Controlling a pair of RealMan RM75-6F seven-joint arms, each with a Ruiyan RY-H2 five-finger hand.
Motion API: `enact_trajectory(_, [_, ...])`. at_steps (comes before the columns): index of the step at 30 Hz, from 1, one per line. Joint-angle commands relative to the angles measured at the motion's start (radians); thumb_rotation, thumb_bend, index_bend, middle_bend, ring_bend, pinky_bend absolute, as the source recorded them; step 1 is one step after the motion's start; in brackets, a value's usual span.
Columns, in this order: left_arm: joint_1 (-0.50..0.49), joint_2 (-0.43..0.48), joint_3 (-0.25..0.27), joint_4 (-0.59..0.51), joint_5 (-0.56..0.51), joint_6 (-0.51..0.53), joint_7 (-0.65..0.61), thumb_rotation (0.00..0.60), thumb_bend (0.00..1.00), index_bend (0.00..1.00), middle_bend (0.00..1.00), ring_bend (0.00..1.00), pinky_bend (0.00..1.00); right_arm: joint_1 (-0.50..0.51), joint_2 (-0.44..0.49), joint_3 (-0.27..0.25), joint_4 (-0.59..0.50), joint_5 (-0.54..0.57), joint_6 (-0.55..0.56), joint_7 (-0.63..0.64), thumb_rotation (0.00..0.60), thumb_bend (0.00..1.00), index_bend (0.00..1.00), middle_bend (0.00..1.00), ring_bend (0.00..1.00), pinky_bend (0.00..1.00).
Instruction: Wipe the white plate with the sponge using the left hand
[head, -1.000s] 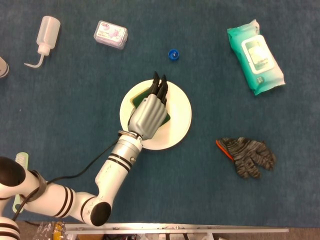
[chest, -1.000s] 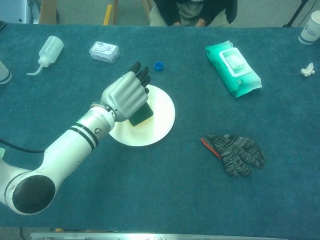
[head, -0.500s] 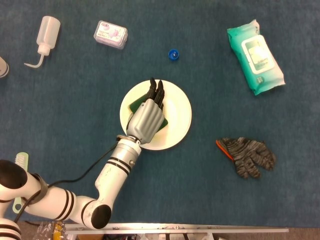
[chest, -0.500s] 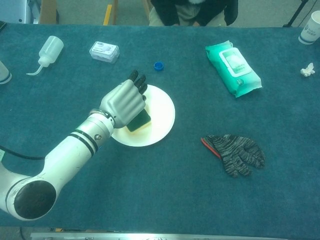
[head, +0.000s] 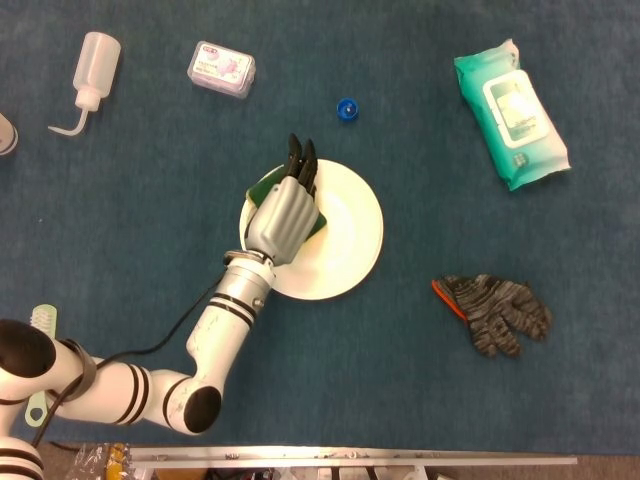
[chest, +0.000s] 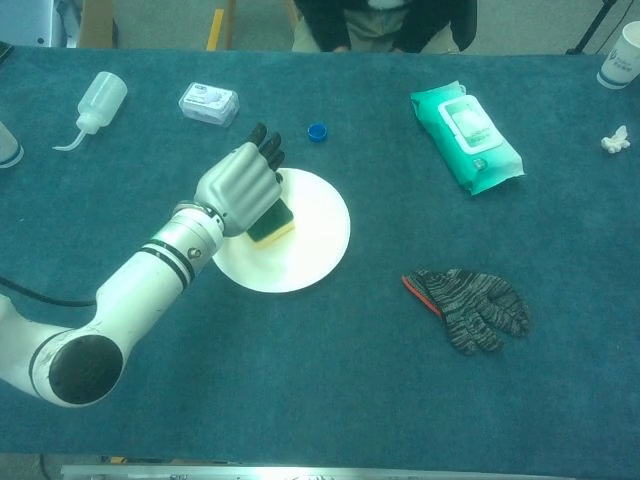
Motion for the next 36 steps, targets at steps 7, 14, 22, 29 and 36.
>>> enact_trajectory(7, [0.017, 0.03, -0.018, 0.019, 0.008, 0.015, -0.024, 0.6, 0.28, 0.42, 0.12, 0.01, 0.05, 0.003, 0.0, 0.0, -0.009, -0.007, 0.002, -0.007, 0.6, 0.39, 0.39, 0.39, 0.24, 0.45])
enact_trajectory(14, [0.039, 0.111, -0.037, -0.077, 0.03, 0.062, -0.058, 0.6, 0.28, 0.42, 0.12, 0.01, 0.05, 0.007, -0.004, -0.001, -0.014, -0.014, 0.0, -0.01, 0.6, 0.39, 0.39, 0.39, 0.24, 0.45])
enact_trajectory(22, [0.093, 0.208, -0.011, -0.131, 0.031, 0.091, -0.114, 0.6, 0.27, 0.41, 0.12, 0.01, 0.05, 0.009, -0.004, -0.003, -0.018, -0.021, 0.003, -0.011, 0.6, 0.39, 0.39, 0.39, 0.24, 0.45])
enact_trajectory(29, [0.137, 0.257, -0.014, -0.122, -0.022, 0.095, -0.151, 0.6, 0.28, 0.39, 0.11, 0.01, 0.05, 0.012, -0.004, -0.005, -0.026, -0.03, 0.004, -0.017, 0.6, 0.39, 0.39, 0.39, 0.24, 0.45])
enact_trajectory(36, [0.155, 0.273, -0.038, -0.136, -0.089, 0.105, -0.149, 0.6, 0.28, 0.15, 0.08, 0.0, 0.05, 0.018, -0.006, -0.005, -0.031, -0.032, 0.0, -0.024, 0.6, 0.39, 0.39, 0.39, 0.24, 0.45])
